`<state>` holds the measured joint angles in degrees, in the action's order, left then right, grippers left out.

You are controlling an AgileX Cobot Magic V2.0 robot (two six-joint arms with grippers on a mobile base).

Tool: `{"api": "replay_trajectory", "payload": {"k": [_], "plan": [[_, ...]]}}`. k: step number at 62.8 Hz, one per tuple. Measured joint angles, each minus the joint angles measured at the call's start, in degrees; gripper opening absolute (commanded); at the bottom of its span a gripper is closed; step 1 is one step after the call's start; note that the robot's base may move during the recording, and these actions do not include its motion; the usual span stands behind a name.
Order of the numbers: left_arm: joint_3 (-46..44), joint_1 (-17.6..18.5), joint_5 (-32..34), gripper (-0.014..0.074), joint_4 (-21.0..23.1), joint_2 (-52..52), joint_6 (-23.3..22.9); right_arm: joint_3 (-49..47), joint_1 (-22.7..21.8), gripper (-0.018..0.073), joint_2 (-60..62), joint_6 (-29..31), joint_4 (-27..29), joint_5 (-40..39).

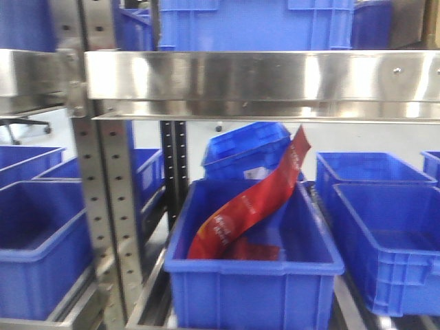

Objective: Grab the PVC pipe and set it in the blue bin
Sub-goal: 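Drive toward the steel shelving with blue bins, then move both held pipe pieces over an open blue bin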

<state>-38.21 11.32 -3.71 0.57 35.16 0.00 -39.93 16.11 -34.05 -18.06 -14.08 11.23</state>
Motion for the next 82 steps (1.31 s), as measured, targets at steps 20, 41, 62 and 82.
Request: {"api": "replay_trajectory", "payload": {"k": [20, 41, 62, 82], "plan": [[0.00, 0.00, 0.00, -0.0111, 0.00, 0.00, 0.00, 0.00, 0.00, -0.0163, 0.00, 0.00, 0.00, 0.00], [0.00, 0.00, 0.00, -0.0111, 0.00, 0.00, 0.00, 0.00, 0.00, -0.0163, 0.00, 0.03, 0.00, 0.00], [0.00, 0.00, 0.00, -0.0111, 0.00, 0.00, 0.00, 0.00, 0.00, -0.0163, 0.00, 0.03, 0.00, 0.00], [0.00, 0.00, 0.00, -0.0111, 0.00, 0.00, 0.00, 0.00, 0.00, -0.0163, 0.00, 0.03, 0.00, 0.00]]}}
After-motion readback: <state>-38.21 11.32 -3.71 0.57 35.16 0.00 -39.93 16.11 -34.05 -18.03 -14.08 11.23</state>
